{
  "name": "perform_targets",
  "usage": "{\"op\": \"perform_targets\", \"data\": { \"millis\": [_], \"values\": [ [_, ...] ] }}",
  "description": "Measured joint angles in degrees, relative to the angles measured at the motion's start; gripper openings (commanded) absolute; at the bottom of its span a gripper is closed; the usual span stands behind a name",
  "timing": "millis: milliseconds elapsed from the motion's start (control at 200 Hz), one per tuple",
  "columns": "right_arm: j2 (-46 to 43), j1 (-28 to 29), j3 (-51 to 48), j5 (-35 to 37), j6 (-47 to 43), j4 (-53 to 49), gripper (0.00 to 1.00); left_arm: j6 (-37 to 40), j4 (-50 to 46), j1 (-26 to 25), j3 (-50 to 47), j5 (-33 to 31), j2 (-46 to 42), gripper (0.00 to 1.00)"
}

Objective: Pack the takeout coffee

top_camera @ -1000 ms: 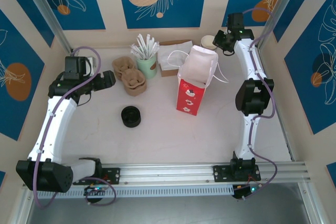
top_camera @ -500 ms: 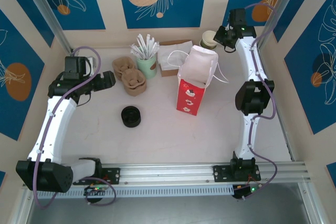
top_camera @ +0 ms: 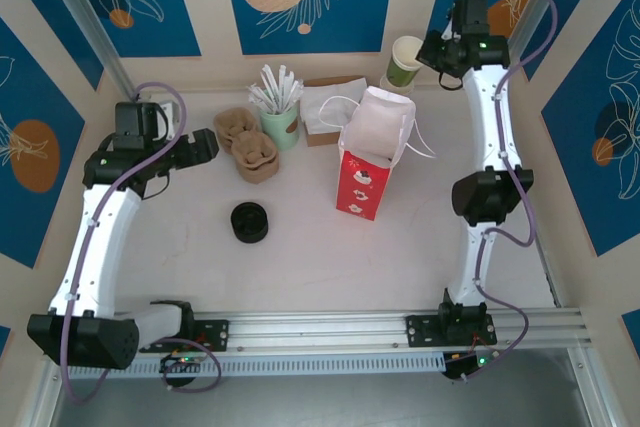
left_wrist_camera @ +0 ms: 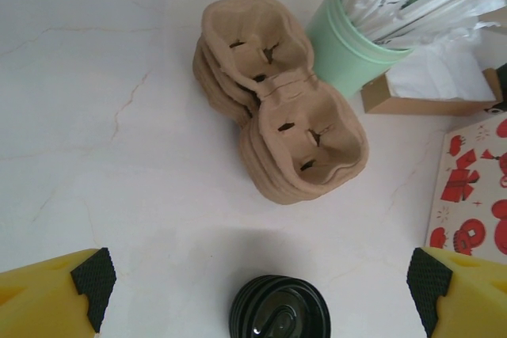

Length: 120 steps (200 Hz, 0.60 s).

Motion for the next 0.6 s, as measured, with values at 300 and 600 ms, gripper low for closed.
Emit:
{"op": "perform_targets", "data": {
  "millis": [300, 600],
  "values": [
    [-20.7, -1.2, -9.8, 0.8, -0.2, -2.3, 0.00, 0.0, -0.3, 0.0, 0.0, 3.6, -3.2, 0.95],
    [-43.0, -2.2, -33.4, 4.4, 0.4, -4.4, 0.00, -0.1, 0.2, -0.3, -2.4, 7.4, -6.6, 0.94]
  ]
}}
